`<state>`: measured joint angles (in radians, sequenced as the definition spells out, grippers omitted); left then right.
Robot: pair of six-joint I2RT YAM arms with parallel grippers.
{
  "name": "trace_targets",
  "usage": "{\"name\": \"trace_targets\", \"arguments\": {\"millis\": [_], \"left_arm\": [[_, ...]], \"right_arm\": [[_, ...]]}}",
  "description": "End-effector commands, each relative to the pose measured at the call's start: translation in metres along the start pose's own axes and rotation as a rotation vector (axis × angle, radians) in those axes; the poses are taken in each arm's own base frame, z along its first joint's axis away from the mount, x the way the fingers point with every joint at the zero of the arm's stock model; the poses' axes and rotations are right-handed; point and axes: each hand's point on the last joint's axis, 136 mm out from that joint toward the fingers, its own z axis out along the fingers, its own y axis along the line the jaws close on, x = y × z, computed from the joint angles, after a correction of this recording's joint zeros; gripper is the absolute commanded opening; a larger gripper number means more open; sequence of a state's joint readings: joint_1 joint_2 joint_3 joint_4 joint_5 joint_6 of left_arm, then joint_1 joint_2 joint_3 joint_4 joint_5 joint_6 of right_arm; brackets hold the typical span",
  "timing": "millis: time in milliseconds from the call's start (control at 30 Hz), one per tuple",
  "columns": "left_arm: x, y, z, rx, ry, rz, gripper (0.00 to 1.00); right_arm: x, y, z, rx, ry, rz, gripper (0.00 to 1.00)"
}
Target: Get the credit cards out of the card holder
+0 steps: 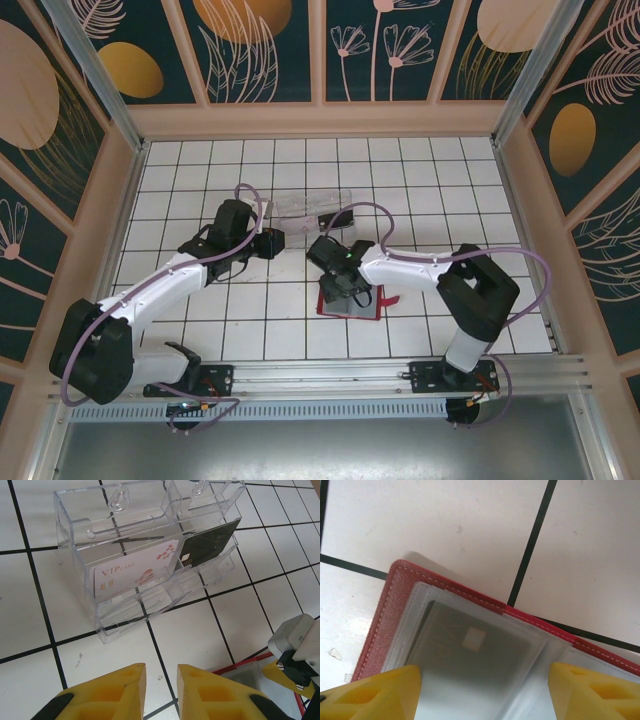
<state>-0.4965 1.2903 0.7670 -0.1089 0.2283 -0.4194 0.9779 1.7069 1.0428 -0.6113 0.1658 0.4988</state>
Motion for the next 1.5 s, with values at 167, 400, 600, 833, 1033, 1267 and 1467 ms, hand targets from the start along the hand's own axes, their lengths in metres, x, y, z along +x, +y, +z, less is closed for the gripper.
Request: {"name": "trace_targets", "arguments": {"millis": [167,400,600,833,1033,1267,1467], "left_arm": [[-0.011,-0.008,-0.006,0.020,-0.020,0.026,0.23],[-0.011,-0.009,-0.005,0.027,-0.012,0.023,0.23],[-0.011,-0.011,-0.004,0.036,-0.009,0.014,0.23],[-0.012,-0.015,0.001,0.061,0.003,-0.002,0.22],[-0.012,-0.019,0.006,0.082,0.014,-0.009,0.21],[-0.006,-0.025,0.014,0.129,0.043,-0.024,0.15],[0.015,-0.040,0.027,0.168,0.104,-0.026,0.10]], "right_arm": [[0.001,-0.005,0.004,0.057,0.006,0.008,0.69],[0.014,-0.021,0.000,0.100,0.012,0.026,0.69],[0.027,-0.035,-0.006,0.118,0.013,0.059,0.69],[0.043,-0.062,-0.012,0.161,0.003,0.140,0.69],[0.054,-0.089,-0.025,0.193,-0.030,0.271,0.69],[0.040,-0.105,-0.050,0.130,-0.133,0.424,0.68],[0.007,-0.078,-0.078,-0.091,-0.238,0.440,0.63]]}}
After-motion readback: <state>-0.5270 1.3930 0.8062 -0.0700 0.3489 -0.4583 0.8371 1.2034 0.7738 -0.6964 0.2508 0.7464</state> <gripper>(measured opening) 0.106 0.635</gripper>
